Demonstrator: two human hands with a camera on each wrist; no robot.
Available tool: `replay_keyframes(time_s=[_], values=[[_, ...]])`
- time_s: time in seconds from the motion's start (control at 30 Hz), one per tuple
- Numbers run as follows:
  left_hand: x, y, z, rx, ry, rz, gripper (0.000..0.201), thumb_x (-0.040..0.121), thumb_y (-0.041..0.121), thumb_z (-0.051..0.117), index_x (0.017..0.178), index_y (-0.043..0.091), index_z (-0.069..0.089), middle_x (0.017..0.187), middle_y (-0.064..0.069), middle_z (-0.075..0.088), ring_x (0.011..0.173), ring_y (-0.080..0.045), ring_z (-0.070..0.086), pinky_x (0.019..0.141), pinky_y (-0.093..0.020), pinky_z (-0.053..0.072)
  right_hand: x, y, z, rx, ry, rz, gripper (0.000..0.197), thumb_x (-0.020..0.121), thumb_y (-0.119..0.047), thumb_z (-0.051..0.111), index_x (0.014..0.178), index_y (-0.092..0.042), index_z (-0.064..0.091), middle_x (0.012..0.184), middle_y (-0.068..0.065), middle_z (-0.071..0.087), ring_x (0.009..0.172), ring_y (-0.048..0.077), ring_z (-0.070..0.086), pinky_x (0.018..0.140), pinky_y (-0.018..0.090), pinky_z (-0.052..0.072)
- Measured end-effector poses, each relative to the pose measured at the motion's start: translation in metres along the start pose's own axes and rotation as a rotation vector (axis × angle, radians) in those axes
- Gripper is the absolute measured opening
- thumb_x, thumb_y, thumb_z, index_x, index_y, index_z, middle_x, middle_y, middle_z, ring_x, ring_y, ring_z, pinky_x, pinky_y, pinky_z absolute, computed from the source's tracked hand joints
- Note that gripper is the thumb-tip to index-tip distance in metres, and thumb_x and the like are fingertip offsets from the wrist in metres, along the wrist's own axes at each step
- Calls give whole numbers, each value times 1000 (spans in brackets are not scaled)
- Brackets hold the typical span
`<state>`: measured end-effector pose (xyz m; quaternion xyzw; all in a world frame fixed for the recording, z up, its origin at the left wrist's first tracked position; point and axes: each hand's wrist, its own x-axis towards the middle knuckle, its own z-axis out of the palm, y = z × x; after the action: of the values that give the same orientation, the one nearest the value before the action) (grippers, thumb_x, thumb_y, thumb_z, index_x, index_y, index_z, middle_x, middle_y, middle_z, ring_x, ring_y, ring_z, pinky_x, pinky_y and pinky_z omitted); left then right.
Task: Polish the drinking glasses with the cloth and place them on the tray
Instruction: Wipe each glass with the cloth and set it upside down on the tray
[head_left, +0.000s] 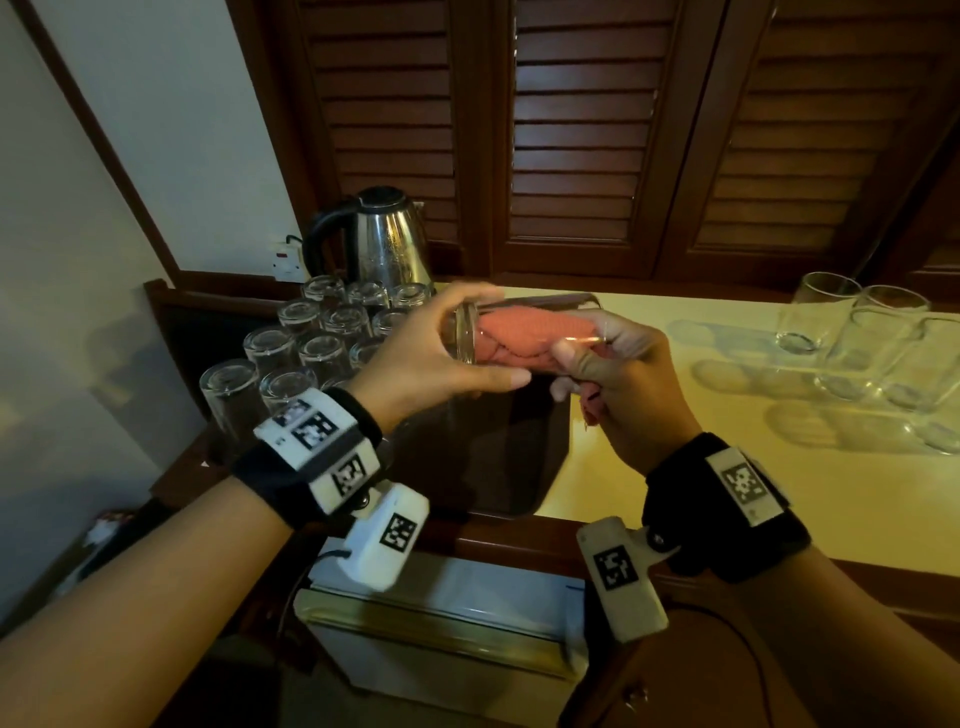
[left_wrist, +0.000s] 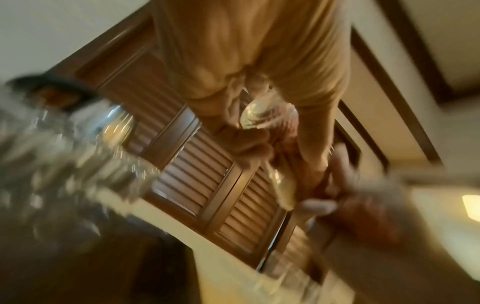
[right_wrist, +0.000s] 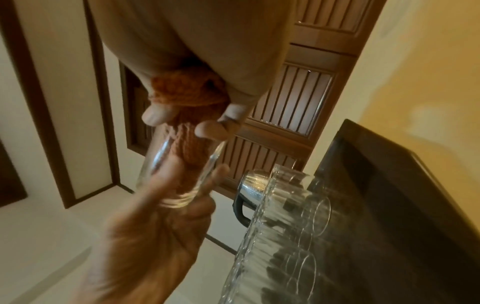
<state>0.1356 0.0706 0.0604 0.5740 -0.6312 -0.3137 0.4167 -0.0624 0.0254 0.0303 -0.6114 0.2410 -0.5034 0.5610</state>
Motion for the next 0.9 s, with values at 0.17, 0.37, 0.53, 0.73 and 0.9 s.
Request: replay_keyframes(time_s=[0.17, 0.37, 0.53, 0.73, 0.9], values=[[-7, 4, 5, -306, -41, -157, 65, 72, 45, 79, 121, 7, 61, 95, -12, 74, 54, -13, 61, 45, -17, 46, 4, -5, -5, -74, -76, -3, 21, 85, 15, 62, 106, 10, 65, 56, 3, 61, 37, 9, 49, 40, 13, 37], [-10, -3, -2, 400, 85, 278, 81, 65, 39, 89, 138, 33, 53, 136, 7, 57, 118, -9, 58, 96, -32, 54, 0, 7, 3, 122, -50, 87, 19, 85, -5, 66, 103, 2, 68, 88, 11, 72, 63, 24, 58, 44, 22, 45], [-9, 5, 4, -338, -47, -191, 79, 68, 48, 82, 133, 15, 53, 108, -7, 68, 59, -11, 61, 50, -18, 50, 3, -1, 0, -90, 5, -60, 21, 84, 11, 66, 96, -5, 71, 68, 6, 68, 53, 18, 60, 37, 20, 38], [-10, -1, -9, 295, 114, 277, 76, 64, 38, 89, 132, 29, 58, 122, 19, 57, 109, -3, 61, 89, -25, 56, 7, 1, 10, 88, -72, 82, 13, 93, 3, 60, 103, 0, 67, 97, 21, 67, 60, 16, 59, 47, 20, 47], [-12, 2, -6, -130, 10, -63, 64, 62, 45, 79, 120, 30, 55, 109, 9, 63, 80, -6, 64, 62, -19, 55, 7, 2, 15, -34, -11, -90, 15, 91, 1, 64, 102, -7, 70, 89, 12, 73, 66, 16, 65, 53, 19, 50]])
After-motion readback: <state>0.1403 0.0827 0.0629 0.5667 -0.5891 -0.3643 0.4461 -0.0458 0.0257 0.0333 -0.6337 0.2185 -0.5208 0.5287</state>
